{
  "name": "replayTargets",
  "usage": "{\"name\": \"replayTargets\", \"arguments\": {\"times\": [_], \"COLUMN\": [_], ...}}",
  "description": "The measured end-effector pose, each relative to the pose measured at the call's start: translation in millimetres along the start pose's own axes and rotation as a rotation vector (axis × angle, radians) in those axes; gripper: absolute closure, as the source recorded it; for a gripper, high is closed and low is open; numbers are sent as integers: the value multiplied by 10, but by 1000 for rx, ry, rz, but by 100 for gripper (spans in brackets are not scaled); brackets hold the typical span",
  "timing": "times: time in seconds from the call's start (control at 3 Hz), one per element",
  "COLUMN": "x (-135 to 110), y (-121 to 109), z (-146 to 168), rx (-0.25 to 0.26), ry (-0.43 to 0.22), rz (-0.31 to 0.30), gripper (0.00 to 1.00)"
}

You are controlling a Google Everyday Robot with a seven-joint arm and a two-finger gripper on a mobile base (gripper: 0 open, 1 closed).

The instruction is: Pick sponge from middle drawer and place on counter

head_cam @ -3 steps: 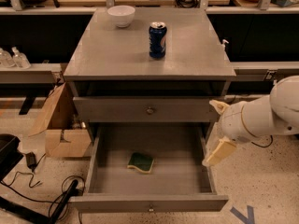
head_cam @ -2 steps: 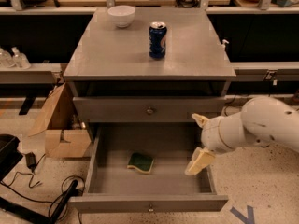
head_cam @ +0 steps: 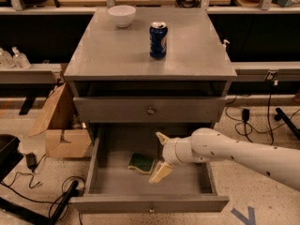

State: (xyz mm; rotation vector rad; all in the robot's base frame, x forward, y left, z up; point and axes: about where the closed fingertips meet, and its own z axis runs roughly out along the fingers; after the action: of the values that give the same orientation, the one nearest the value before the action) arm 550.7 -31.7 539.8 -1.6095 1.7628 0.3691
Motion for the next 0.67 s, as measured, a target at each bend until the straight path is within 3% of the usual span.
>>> {"name": "replayTargets", "arguments": {"times": [0.33, 0.67], "x": [12, 51], "y": [24, 73], "z": [49, 340], "rx": [-6, -46], "ry": [-3, -12], "rz": [5, 5], "gripper": [0, 0]}}
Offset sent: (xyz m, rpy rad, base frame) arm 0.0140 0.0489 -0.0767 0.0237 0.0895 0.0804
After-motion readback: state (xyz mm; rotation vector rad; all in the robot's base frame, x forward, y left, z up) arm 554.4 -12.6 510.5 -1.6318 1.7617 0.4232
